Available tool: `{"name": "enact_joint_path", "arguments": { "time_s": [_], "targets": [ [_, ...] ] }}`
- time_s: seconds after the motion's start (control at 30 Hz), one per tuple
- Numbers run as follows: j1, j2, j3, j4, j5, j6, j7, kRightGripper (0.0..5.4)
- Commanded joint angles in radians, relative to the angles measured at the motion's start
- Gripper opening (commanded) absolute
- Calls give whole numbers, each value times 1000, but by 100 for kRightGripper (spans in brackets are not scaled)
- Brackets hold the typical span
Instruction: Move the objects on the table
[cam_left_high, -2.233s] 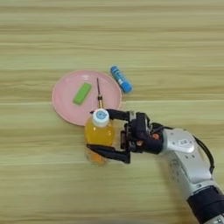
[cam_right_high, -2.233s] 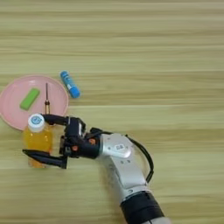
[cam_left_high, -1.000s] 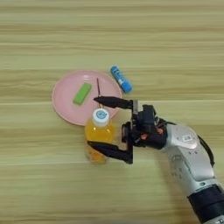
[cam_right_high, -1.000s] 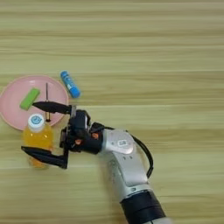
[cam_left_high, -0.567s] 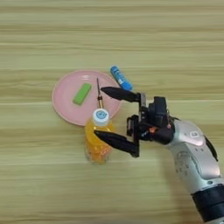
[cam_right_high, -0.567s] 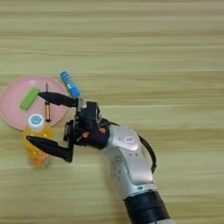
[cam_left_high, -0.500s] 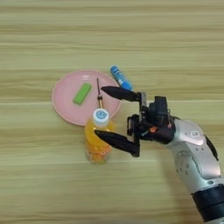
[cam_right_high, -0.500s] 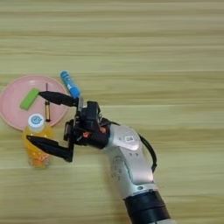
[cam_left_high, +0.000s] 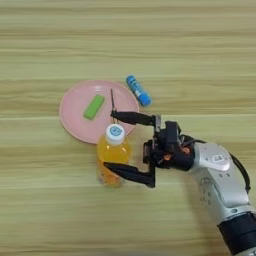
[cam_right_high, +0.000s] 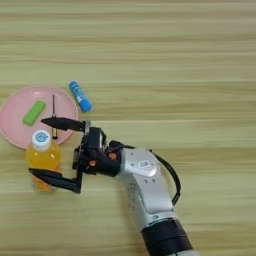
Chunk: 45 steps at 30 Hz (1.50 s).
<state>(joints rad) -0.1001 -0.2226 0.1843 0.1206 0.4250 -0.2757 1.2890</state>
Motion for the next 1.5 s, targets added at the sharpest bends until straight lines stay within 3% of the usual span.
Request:
{"name": "enact_joint_path", "arguments": {
  "time_s": [0.03,0.33,0.7,1.17,1.4,1.5],
  "targets": [
    [-56,-4,-9,-16,-28,-38,-39,464],
    [-58,-5,1,14,-70,-79,-41,353],
    [-71,3,-12,26,-56,-94,-56,346],
    [-84,25,-59,-23,34,-38,-72,346],
    [-116,51,-104,-7,51,-33,-122,346],
    [-151,69,-138,26,34,-47,-184,346]
  ]
}}
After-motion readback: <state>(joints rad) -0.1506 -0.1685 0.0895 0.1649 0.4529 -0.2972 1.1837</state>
